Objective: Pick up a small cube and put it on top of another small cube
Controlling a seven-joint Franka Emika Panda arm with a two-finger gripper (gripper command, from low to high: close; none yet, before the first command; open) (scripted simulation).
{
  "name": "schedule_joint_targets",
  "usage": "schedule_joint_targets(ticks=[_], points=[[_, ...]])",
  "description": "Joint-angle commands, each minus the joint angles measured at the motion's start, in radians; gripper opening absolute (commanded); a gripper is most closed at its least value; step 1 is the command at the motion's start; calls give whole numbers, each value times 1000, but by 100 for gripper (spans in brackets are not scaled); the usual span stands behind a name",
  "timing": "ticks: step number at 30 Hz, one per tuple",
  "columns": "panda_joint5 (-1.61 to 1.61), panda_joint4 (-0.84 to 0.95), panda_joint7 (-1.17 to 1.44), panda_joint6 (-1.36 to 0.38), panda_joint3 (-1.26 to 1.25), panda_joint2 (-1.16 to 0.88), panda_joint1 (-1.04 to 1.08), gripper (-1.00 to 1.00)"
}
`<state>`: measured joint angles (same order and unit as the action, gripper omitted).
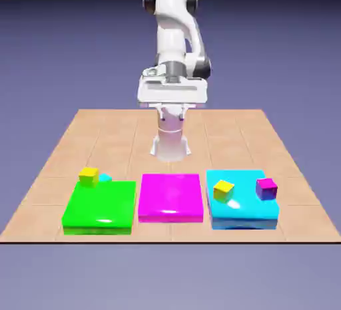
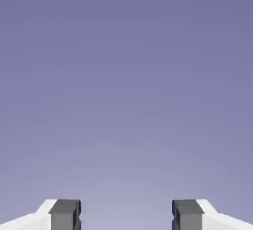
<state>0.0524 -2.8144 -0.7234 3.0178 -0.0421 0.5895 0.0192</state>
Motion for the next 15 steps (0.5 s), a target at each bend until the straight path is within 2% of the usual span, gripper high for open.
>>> schedule_joint_targets(ticks=[1, 15], points=[[44, -4, 15, -16, -35, 16, 26, 0], [652, -55, 219, -239, -524, 243, 389, 0]])
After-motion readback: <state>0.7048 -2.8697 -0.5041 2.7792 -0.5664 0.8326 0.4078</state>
